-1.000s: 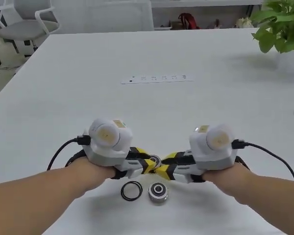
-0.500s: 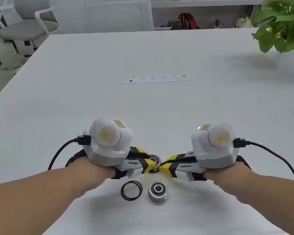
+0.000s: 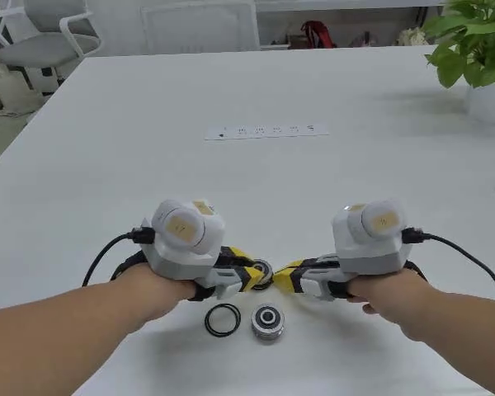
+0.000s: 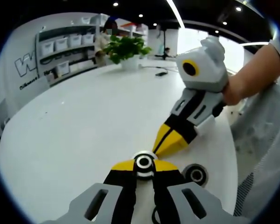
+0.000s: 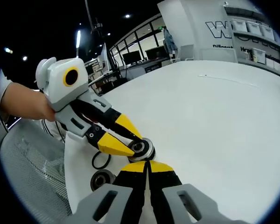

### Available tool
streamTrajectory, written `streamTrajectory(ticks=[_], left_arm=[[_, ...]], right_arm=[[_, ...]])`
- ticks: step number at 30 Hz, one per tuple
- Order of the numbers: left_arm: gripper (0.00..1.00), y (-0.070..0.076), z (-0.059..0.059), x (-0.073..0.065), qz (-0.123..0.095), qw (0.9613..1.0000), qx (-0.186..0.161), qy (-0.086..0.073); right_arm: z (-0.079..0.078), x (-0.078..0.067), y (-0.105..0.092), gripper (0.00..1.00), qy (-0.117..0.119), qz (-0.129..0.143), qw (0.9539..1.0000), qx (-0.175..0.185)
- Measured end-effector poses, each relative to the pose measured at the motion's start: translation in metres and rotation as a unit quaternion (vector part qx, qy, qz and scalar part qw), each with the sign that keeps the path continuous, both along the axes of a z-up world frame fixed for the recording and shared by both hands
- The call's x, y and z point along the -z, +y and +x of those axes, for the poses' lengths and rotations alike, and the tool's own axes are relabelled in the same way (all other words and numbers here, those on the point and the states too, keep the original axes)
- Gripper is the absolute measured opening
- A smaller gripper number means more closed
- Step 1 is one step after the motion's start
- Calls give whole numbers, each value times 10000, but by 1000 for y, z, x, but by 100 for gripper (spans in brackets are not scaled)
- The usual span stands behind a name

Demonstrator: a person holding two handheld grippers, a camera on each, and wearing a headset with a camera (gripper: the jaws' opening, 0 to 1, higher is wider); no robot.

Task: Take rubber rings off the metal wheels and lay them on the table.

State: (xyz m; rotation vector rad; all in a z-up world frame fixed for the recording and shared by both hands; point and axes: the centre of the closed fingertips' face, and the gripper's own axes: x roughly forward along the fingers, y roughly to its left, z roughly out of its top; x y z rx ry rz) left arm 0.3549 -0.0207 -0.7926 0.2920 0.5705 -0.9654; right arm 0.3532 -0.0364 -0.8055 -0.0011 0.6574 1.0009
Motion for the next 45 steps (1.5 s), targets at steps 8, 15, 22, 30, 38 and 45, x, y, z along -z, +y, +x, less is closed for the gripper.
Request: streamTrajectory(ticks=[8, 15, 22, 30, 38, 45], left_arm=[[12, 0, 0, 0, 77, 10000, 28, -38], [12, 0, 1, 1, 163, 9998, 58, -54], [12, 0, 1, 1, 187, 9998, 69, -44], [12, 0, 0, 1, 249, 9996, 122, -54], [12, 0, -1, 1, 309, 9994, 176, -53], [12, 0, -2, 1, 300, 9994, 181, -47]], right_arm=[[3, -1, -2, 0, 306, 290, 9987, 297], [6, -8, 0, 0, 337, 533, 9969, 471], [5, -12, 3, 0, 163, 499, 9980, 344], [2, -14, 5, 0, 218, 567, 9978, 281], [-1, -16, 9, 0, 300, 702, 9969, 177], [-3, -17, 10, 0, 347, 761, 9964, 121]])
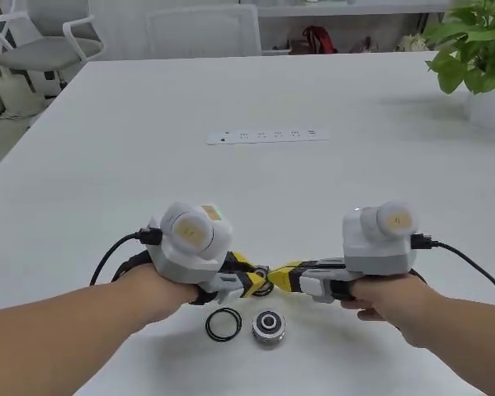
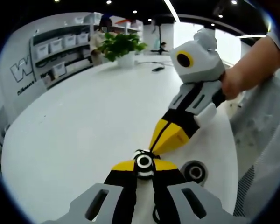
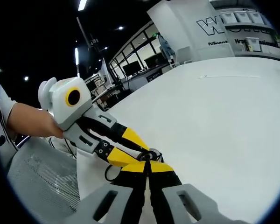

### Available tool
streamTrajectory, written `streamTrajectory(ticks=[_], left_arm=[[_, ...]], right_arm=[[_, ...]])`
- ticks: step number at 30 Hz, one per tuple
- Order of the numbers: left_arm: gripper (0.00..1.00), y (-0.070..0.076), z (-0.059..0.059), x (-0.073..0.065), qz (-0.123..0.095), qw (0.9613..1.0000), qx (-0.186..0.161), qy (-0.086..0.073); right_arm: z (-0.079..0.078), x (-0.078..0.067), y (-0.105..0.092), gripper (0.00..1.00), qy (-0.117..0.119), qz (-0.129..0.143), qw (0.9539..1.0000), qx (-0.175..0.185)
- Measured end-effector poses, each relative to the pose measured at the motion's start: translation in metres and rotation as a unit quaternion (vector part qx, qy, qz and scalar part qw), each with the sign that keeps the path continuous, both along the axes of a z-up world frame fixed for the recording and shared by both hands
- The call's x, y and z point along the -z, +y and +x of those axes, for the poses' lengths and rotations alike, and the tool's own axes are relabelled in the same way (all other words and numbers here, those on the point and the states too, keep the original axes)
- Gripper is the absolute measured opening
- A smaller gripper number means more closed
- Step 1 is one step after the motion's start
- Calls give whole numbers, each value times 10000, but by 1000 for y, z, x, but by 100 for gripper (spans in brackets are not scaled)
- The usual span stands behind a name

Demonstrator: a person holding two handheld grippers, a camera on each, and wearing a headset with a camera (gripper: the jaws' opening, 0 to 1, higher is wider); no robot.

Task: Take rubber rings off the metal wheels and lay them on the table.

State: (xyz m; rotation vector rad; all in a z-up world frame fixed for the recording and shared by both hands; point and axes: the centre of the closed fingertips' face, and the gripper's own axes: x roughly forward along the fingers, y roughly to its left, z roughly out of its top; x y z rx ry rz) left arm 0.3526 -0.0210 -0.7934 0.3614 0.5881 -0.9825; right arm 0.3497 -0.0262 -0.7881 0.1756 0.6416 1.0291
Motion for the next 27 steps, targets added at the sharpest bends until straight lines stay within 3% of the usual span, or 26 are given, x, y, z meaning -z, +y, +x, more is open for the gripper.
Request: streamTrajectory(ticks=[9, 14, 27], left_arm=[[12, 0, -2, 0, 19, 10000, 36, 5], [12, 0, -2, 0, 10, 10000, 8, 6], [14, 0, -3, -1, 26, 10000, 44, -62]], right_arm=[[-2, -3, 1, 0, 24, 78, 9999, -77], [-9, -10, 9, 0, 56, 283, 9992, -269], [-4, -4, 1, 0, 26, 106, 9999, -86]])
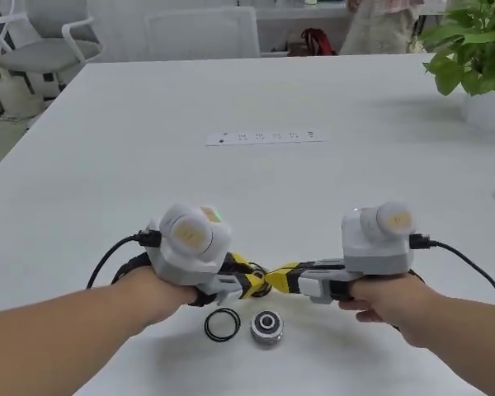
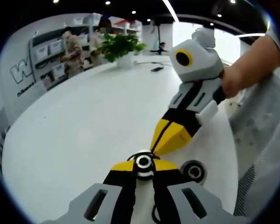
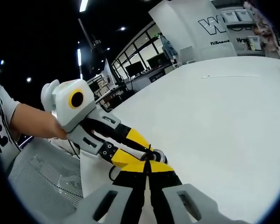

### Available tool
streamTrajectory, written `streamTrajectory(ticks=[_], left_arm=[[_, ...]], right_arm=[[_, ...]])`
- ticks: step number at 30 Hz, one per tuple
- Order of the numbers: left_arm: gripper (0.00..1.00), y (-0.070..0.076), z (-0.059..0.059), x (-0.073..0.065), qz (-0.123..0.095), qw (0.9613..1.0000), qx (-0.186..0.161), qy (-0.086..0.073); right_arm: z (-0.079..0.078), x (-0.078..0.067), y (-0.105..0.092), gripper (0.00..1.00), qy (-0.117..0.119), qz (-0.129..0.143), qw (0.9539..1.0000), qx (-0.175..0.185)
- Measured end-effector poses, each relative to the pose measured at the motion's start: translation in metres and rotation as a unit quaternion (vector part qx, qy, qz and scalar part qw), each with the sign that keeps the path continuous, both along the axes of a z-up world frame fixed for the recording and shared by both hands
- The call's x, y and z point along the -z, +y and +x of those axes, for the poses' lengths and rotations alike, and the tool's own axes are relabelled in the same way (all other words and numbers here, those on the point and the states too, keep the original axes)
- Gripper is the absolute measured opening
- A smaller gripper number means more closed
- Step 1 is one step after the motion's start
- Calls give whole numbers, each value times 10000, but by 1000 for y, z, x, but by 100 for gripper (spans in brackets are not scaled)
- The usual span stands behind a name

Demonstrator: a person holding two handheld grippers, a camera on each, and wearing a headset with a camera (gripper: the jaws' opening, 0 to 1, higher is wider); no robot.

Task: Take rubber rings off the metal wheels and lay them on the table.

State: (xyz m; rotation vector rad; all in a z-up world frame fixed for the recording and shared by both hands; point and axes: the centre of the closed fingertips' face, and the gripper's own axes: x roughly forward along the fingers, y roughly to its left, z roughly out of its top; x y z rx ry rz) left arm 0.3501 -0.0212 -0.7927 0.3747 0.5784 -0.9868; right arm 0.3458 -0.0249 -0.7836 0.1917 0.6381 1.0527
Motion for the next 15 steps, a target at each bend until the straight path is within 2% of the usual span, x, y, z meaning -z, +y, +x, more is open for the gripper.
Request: streamTrajectory(ticks=[3, 5, 8, 15], left_arm=[[15, 0, 0, -1, 31, 10000, 50, -27], [19, -2, -5, -2, -19, 9999, 164, 10], [23, -2, -10, -5, -75, 9996, 282, -24], [31, -1, -20, -20, -321, 9981, 514, -76]], right_arm=[[1, -1, -1, 0, 0, 8, 10000, 23], [0, -1, -1, 0, -3, 11, 10000, 26], [1, -3, -1, 0, 18, 63, 10000, 58], [2, -8, 0, 0, 50, 190, 9998, 97]])
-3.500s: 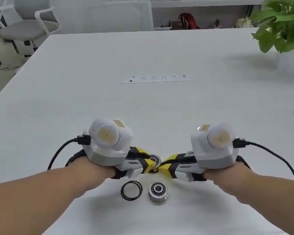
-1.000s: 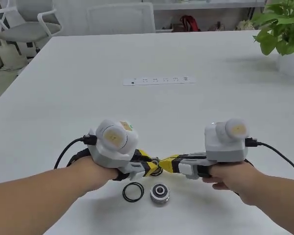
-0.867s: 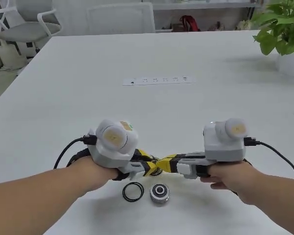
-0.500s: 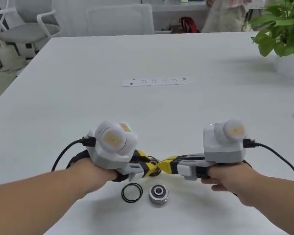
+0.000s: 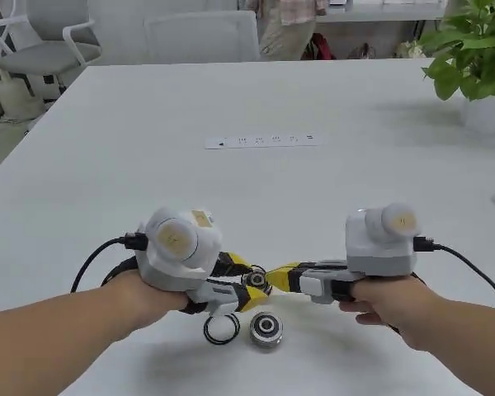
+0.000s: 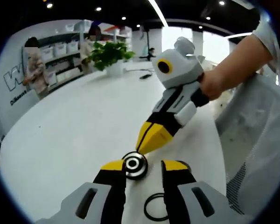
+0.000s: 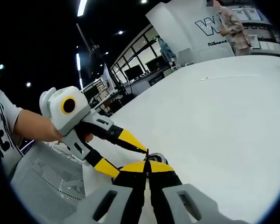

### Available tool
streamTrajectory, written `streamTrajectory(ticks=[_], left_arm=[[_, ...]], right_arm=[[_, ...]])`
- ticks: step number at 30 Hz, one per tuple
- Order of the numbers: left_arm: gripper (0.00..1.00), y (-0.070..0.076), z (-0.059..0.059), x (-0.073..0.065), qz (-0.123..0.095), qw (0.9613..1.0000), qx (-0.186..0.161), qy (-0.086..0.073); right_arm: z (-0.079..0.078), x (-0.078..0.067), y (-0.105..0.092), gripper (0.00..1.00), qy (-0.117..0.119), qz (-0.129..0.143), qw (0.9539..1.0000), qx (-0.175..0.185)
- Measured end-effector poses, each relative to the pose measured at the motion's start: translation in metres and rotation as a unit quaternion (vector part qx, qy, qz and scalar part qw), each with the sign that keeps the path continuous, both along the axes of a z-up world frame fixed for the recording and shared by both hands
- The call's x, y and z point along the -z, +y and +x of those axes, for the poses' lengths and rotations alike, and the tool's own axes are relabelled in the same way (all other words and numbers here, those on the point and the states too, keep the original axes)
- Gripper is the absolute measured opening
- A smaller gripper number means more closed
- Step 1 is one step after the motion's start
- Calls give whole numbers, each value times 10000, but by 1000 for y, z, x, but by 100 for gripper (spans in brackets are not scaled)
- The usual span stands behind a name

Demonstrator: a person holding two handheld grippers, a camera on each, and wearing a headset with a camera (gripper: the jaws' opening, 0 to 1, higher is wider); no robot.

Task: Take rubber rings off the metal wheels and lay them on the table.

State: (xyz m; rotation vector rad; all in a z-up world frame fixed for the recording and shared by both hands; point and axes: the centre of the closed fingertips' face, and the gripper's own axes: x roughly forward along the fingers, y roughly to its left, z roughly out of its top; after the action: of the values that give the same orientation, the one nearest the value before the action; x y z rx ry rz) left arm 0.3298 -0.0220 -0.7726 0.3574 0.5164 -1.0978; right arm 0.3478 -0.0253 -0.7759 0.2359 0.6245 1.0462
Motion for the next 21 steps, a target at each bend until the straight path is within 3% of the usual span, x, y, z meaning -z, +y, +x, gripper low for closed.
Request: streamTrajectory(ticks=[3, 21], left_arm=[[38, 2, -5, -9, -90, 9997, 135, -157], [53, 32, -22, -31, -514, 9985, -13, -179]], right_arm=[[-2, -2, 2, 0, 17, 50, 10000, -24], [-16, -12, 16, 0, 213, 371, 9985, -334]])
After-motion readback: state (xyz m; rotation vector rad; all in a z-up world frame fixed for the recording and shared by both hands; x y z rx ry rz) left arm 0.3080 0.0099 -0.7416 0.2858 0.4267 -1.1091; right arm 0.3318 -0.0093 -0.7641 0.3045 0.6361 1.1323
